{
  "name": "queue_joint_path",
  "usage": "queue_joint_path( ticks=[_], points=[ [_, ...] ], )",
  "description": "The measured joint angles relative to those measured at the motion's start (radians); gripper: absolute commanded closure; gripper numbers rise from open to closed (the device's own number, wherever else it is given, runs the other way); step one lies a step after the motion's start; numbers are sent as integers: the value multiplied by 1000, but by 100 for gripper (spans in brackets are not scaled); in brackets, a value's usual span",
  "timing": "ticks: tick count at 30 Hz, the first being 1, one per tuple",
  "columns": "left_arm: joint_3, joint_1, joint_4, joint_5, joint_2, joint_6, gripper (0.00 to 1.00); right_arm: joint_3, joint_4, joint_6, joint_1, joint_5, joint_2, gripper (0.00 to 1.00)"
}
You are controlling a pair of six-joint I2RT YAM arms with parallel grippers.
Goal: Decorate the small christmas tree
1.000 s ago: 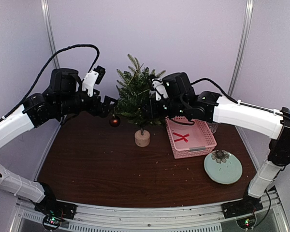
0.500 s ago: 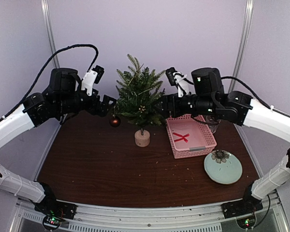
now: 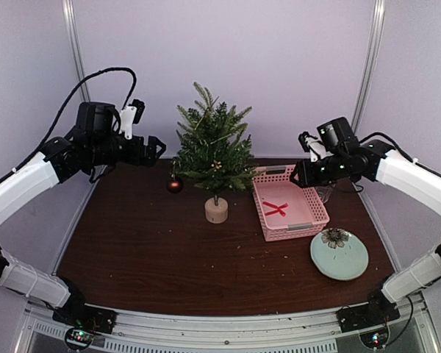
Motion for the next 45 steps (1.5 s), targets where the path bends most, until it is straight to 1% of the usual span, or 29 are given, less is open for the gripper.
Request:
queue_joint_path(
  ticks=[4,8,13,18,30,35,40,42,45],
  points=[
    [24,38,-1,9,25,-31,2,54,-40,16,-19,2,204,66],
    [48,53,-2,10,50,-50,2,98,-59,33,-23,5,367,67],
    [67,54,-2,10,82,-63,3,184,-65,51,-34,14,520,67],
    [81,55,-5,10,107,-68,2,259,-66,50,-55,32,634,68],
    [92,57,-6,10,129,-70,3,282,-49,50,-87,69,762,70],
    [92,58,-6,10,129,-70,2,291,-23,50,-87,68,762,69],
    [92,63,-6,11,129,-69,2,293,-2,53,-87,68,762,65],
    [92,63,-6,12,129,-69,2,296,-1,52,-87,68,764,66],
    [92,63,-6,16,129,-69,2,306,5,52,-88,68,774,71]
  ],
)
